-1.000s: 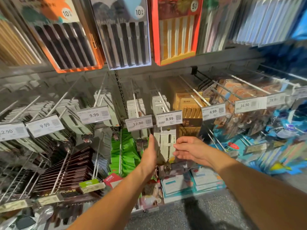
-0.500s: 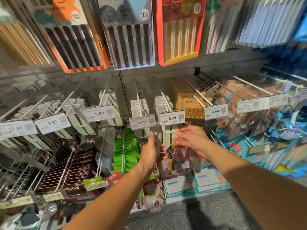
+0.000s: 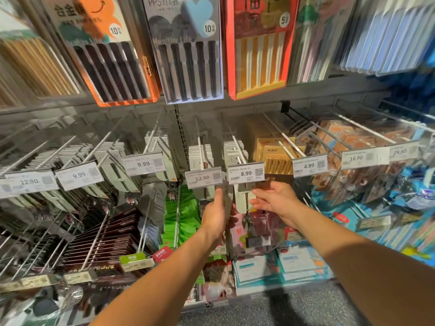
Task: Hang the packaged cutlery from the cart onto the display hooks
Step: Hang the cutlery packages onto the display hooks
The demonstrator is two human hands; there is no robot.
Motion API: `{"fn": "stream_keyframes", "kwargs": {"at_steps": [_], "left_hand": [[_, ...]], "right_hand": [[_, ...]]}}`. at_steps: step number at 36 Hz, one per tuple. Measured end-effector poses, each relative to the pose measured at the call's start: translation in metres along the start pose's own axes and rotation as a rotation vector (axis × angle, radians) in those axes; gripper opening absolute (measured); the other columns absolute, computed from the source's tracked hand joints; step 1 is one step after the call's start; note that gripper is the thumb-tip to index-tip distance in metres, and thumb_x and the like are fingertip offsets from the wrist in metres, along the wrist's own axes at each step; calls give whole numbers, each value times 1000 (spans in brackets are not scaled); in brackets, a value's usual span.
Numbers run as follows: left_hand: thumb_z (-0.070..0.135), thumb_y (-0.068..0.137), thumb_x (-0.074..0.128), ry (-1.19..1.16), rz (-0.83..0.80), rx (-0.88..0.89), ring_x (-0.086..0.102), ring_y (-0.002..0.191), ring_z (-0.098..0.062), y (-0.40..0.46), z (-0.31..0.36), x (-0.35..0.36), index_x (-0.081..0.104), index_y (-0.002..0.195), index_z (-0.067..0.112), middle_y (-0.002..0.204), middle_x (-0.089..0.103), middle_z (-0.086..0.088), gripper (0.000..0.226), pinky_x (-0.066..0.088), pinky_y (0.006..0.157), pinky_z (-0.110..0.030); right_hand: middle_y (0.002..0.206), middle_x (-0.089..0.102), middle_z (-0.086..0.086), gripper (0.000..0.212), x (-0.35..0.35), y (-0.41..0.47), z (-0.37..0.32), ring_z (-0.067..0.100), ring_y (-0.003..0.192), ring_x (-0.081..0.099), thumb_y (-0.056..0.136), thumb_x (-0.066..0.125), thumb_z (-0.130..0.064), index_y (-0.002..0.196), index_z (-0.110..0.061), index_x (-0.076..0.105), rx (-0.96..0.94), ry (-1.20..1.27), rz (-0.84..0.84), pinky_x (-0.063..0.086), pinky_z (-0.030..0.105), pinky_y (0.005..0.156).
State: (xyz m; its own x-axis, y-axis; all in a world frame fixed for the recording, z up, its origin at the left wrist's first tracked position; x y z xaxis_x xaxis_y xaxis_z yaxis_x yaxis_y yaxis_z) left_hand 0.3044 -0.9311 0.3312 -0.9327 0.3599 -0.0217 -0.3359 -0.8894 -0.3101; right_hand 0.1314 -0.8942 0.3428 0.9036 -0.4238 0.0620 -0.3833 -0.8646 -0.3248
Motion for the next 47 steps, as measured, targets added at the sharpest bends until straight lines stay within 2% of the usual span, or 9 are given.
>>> {"fn": "stream_keyframes", "kwargs": {"at_steps": [11, 14, 17, 23, 26, 28, 32, 40, 47], "left_hand": [[47, 107, 26, -64, 25, -34, 61, 58, -23, -3, -6, -6, 58, 99, 9, 74, 64, -14, 50, 44, 50, -27], [28, 104, 33, -71, 22, -72, 61, 63, -30, -1, -11, -7, 51, 105, 4, 74, 67, -18, 30, 45, 57, -34], [18, 98, 41, -12, 26, -76, 63, 67, -33, -2, -12, -7, 55, 95, 5, 76, 69, -23, 19, 46, 62, -37], [15, 99, 58, -14, 2, -56, 59, 56, -13, -2, -14, 3, 69, 88, 15, 67, 70, 2, 16, 47, 50, -23], [13, 99, 58, -21, -68, -27, 64, 65, -15, -2, -15, 15, 72, 100, 10, 80, 72, -4, 14, 51, 55, -23], [12, 99, 59, 6, -75, -13, 64, 61, -12, -3, -16, 20, 71, 104, 3, 81, 71, -6, 16, 50, 52, -21], [22, 96, 64, 74, -143, 27, 72, 78, -15, -4, -15, 34, 73, 109, 7, 94, 77, -5, 21, 56, 65, -27], [35, 100, 57, 146, -123, 165, 66, 70, -3, -1, 0, 40, 76, 101, 14, 88, 77, 0, 29, 49, 72, -25], [52, 102, 40, 197, -107, 168, 58, 74, -18, 4, -1, 34, 70, 83, 15, 81, 71, -9, 51, 51, 82, -43]], "right_hand": [[96, 59, 3, 26, 7, 26, -16, 22, 91, 63, 92, 54, 9, 87, -17, 55, 5, -138, 314, 55, 21, 61], [93, 63, 11, 29, 10, 32, -17, 30, 100, 62, 92, 43, 8, 72, -8, 56, -5, -48, 407, 55, 33, 78], [108, 65, 7, 33, 7, 37, -9, 29, 101, 64, 83, 69, 3, 75, -23, 52, 32, -147, 478, 57, 40, 86], [103, 72, 11, 23, 16, 14, 14, 19, 87, 69, 93, 65, -20, 110, -4, 65, 152, -275, 19, 59, 30, 73], [103, 74, 12, 22, 6, 4, 23, 20, 88, 66, 85, 76, -24, 104, -15, 72, 105, -286, -118, 54, 43, 91], [100, 74, 16, 18, -4, 1, 24, 23, 85, 64, 83, 78, -15, 99, -14, 73, 81, -274, -116, 51, 48, 96], [89, 74, 10, 16, -17, -7, 17, 15, 76, 68, 83, 76, -4, 97, -8, 70, 35, -238, -110, 58, 24, 68], [77, 73, 7, 12, -25, -9, 3, 15, 68, 66, 83, 76, -6, 92, -12, 71, -52, -194, -47, 58, 23, 70], [88, 73, 12, 10, -17, -8, -4, 14, 74, 69, 83, 77, -12, 92, -13, 72, -123, -202, -17, 57, 20, 70]]}}
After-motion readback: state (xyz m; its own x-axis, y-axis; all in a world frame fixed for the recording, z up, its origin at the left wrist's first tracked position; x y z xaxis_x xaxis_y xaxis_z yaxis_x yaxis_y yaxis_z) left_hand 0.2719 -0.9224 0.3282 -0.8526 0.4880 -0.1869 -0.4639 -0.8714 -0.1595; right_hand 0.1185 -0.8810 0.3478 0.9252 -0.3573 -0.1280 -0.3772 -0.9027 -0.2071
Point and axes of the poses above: each hand's wrist, its own y-axis towards the middle knuckle, its own x-axis out of the palm, z = x × y, the point moved 5 cm from there along y, towards the middle knuckle
